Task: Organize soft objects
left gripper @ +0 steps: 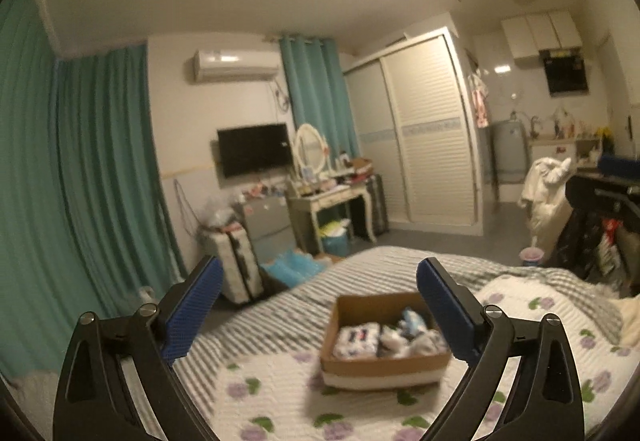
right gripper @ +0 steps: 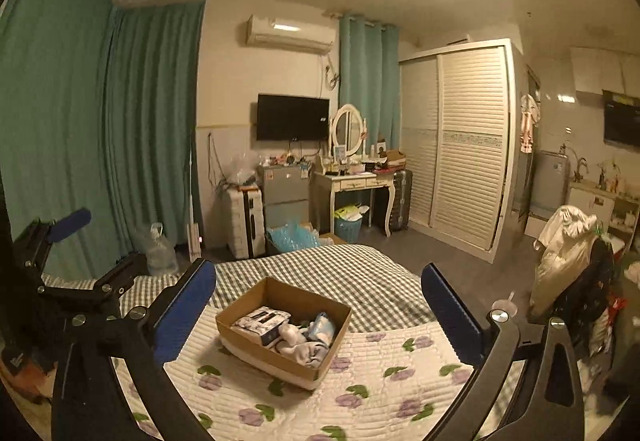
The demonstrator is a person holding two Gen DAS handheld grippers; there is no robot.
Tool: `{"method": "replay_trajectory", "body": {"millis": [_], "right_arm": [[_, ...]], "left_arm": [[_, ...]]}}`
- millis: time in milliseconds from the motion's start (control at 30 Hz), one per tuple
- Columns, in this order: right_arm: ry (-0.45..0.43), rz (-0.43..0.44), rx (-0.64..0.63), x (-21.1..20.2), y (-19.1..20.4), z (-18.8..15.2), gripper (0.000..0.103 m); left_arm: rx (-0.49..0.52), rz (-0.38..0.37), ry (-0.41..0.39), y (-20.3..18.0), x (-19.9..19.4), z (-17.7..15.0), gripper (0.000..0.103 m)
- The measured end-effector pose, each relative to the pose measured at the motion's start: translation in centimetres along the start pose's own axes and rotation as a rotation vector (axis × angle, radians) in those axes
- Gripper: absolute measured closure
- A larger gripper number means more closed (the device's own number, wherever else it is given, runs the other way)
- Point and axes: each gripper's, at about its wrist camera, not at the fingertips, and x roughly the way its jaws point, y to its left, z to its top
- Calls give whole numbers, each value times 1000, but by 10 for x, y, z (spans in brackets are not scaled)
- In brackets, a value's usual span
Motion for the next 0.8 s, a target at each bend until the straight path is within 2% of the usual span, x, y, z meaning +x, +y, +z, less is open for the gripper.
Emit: {"method": "replay_trajectory", "body": {"millis": [100,133,233,367,567,800], "right_arm": [[-63,-48,25,-3,9,-34,0],[-62,-38,34,2,11,-45,0],[-10,-9,59,30,15,-72,0],[44,-25,47,63,25,-101,0],[85,-32,54,83,24,-118,0],[85,-40,51,82,23,-116,0]], "left_arm": [[-43,-10,18,6,12,-24,4],[-49,-14,27,7,15,-30,4],[-67,-22,69,8,32,-52,4],[-70,-22,120,8,49,-75,4],[-92,-25,145,9,53,-85,4],[-79,-36,154,4,49,-90,4]]}}
